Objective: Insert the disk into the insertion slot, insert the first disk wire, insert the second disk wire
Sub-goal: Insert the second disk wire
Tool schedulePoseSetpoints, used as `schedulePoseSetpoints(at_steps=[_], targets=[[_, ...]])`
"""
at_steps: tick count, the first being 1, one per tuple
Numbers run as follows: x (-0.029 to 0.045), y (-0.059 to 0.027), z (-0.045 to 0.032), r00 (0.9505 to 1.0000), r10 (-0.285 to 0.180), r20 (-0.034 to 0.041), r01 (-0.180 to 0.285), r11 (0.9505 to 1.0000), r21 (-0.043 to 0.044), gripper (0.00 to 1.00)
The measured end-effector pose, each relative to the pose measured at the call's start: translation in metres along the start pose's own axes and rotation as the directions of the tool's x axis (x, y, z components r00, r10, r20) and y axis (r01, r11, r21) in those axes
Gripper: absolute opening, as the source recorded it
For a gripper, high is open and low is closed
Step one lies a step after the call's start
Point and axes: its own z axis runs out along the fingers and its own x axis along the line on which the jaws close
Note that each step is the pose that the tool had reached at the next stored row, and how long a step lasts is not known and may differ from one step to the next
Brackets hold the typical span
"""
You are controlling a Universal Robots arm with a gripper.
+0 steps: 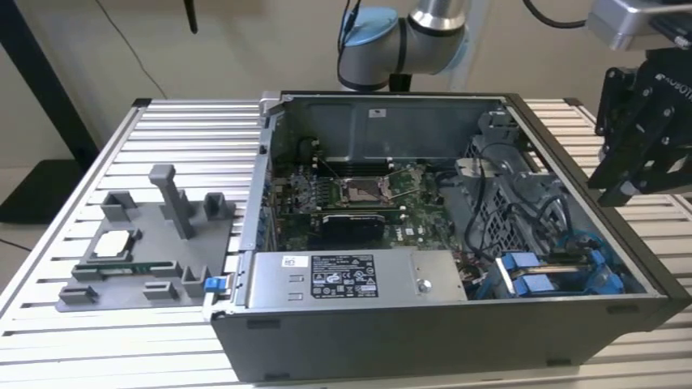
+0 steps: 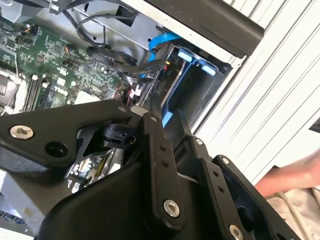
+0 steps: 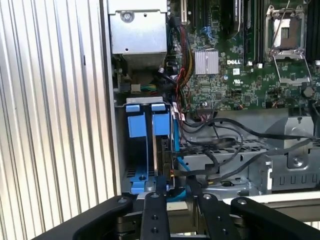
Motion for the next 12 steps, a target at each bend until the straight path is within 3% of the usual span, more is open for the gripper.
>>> schedulePoseSetpoints(at_steps=[2, 12], targets=[[-0.0003, -0.0002, -0.0038, 1.0000, 0.000, -0.0001, 0.000, 1.0000, -0.0007, 1.00], [-0.0003, -0.0002, -0.0042, 1.0000, 0.000, -0.0002, 0.000, 1.0000, -0.0008, 1.00]])
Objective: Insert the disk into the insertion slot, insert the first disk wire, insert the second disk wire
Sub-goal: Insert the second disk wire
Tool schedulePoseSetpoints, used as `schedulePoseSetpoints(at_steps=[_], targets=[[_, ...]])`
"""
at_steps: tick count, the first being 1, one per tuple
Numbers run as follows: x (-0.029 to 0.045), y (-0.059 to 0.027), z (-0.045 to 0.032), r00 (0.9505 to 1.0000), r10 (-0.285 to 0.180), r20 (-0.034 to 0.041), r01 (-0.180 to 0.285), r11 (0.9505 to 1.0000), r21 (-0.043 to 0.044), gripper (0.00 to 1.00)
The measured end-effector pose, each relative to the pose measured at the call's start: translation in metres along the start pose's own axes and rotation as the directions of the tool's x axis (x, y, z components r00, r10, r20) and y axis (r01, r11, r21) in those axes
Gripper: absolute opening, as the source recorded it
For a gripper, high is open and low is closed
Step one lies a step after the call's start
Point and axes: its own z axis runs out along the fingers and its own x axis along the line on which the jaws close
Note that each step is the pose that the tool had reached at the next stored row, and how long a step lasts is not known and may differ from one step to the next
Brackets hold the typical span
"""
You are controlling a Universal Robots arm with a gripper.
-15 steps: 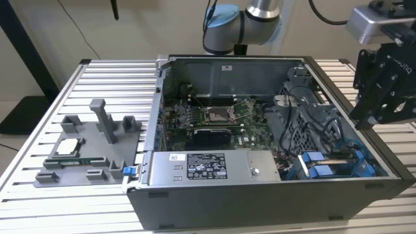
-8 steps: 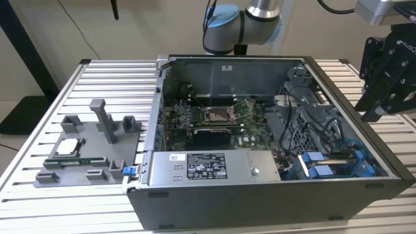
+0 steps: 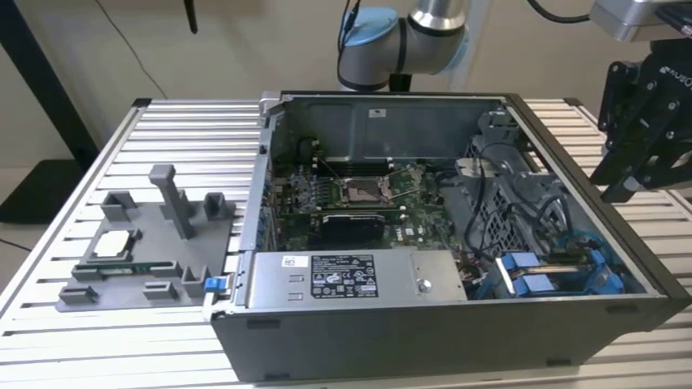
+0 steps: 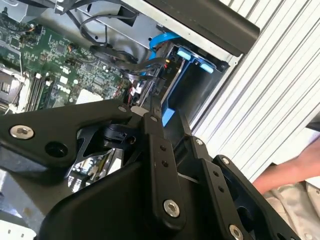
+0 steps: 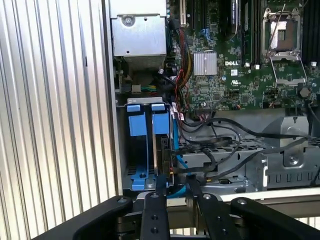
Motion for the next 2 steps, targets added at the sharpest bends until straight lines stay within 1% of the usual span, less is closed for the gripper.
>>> schedulePoseSetpoints(at_steps=[2], targets=[[0.0000, 0.0000, 0.0000, 1.0000, 0.000, 0.0001, 0.000, 1.0000, 0.0000, 1.00]])
